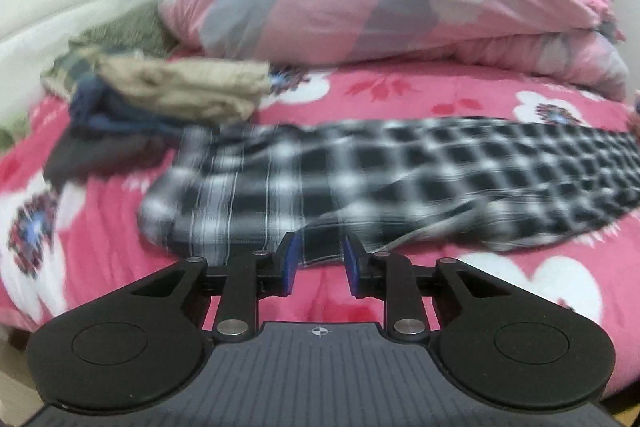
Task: Fold clothes
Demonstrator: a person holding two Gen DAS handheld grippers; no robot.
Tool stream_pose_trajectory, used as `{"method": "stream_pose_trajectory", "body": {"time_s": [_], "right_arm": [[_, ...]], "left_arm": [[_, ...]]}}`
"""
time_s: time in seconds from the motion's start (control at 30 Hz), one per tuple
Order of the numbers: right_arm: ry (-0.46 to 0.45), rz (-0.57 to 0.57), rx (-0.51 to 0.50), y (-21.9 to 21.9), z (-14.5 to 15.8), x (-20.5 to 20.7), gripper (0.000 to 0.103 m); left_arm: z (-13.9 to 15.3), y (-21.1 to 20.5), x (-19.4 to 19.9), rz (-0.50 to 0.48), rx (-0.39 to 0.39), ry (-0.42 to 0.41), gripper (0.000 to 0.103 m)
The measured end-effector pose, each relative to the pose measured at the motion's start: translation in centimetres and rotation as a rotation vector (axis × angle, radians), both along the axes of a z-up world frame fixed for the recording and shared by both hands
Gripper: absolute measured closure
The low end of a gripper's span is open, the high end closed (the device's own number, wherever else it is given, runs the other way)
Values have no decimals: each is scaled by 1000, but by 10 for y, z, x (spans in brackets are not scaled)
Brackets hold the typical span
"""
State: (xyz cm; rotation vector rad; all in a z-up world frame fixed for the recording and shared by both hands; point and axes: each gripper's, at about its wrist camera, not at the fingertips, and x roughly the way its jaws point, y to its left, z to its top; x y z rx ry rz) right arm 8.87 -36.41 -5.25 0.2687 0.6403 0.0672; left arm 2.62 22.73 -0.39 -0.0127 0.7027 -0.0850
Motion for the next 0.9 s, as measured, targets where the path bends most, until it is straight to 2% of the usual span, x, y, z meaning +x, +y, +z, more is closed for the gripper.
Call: {"method": "stream_pose_trajectory", "body": {"time_s": [0.1,0.13,0.17,0.23,0.3,0.4,0.47,0.5,0.57,0.7,0.77,0.8,0.87,0.9], "right_arm": [[5,5,11,13,-2,-1,57],[6,7,14,17,-3,-2,51],[8,9,18,21,-4,-2,39],[15,13,0,34,-7,-16,33],[22,18,-21,47,-10,-33,31],[33,24,-54,67,-16,-57,31],[40,28,-75,81,-19,-74,30],[44,31,-86,87,-21,-82,30],[11,64,-34,103,-6,-77,30],[-14,195,-57,182,0,-33,30],[45,265,-84,220,-15,-21,29],[73,266,-83,233,-26,-27,27],[-1,256,-155,249,-33,-59,25],[-10,263,-180,253,-32,-72,25]], "left_arm": [[-16,-6,18,32,-35,11,74],[-20,-11,20,35,-38,26,73],[-25,-15,23,38,-41,41,73],[-32,-15,16,29,-32,48,72],[-39,-11,1,14,-8,33,71],[-42,-3,-20,10,78,-71,67],[-45,-2,-20,10,97,-104,66],[-48,-2,-15,19,82,-104,66],[-53,-3,-4,50,25,-83,66],[-61,-6,-7,60,-69,-79,66],[-63,-5,-16,49,-72,-97,66],[-62,-5,-21,30,-51,-115,66],[-61,-4,-31,-9,-8,-153,65],[-61,-4,-35,-28,13,-170,65]]}}
